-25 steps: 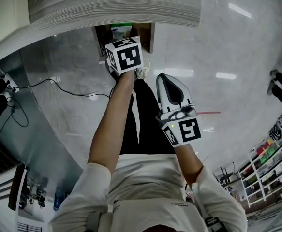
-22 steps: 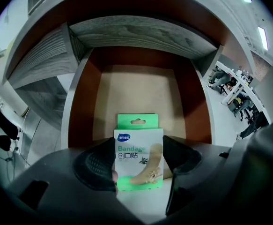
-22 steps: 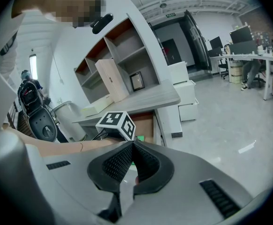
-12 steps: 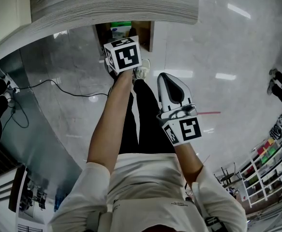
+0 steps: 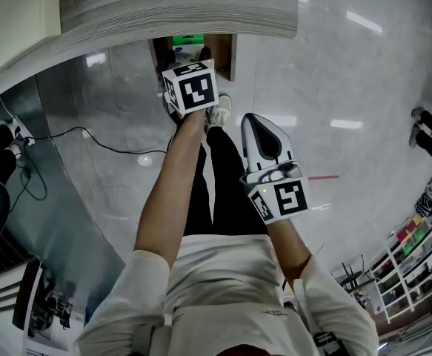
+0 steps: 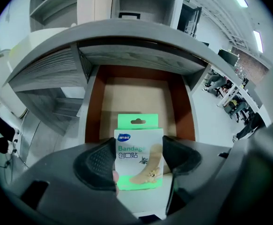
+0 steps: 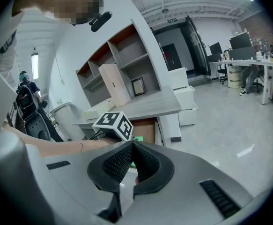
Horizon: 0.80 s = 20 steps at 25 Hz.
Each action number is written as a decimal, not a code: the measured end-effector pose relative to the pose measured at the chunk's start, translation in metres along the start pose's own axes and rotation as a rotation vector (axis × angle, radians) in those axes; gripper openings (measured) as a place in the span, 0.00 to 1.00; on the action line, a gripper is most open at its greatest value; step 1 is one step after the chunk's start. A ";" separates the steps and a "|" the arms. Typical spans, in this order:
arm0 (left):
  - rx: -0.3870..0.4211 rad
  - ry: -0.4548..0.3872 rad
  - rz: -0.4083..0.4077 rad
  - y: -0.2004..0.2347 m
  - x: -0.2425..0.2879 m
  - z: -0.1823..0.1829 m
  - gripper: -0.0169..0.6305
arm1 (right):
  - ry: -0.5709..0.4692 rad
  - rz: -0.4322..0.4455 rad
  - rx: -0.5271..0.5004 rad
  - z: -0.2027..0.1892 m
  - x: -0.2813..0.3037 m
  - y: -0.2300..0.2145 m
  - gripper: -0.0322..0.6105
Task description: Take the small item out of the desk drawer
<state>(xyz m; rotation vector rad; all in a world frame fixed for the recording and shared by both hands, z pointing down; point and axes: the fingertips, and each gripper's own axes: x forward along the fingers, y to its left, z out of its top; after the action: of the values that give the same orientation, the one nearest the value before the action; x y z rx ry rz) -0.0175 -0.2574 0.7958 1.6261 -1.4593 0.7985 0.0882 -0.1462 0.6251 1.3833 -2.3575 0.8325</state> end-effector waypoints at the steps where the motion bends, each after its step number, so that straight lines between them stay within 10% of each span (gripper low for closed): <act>1: 0.000 -0.004 -0.003 0.000 -0.003 0.001 0.53 | -0.004 0.000 -0.003 0.002 -0.001 0.001 0.10; 20: 0.032 -0.073 -0.077 -0.016 -0.073 0.019 0.53 | -0.063 -0.036 -0.045 0.031 -0.032 0.031 0.10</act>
<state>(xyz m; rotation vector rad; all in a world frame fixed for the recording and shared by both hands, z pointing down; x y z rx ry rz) -0.0130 -0.2378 0.7216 1.7412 -1.4319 0.7288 0.0787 -0.1310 0.5743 1.4503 -2.3751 0.7316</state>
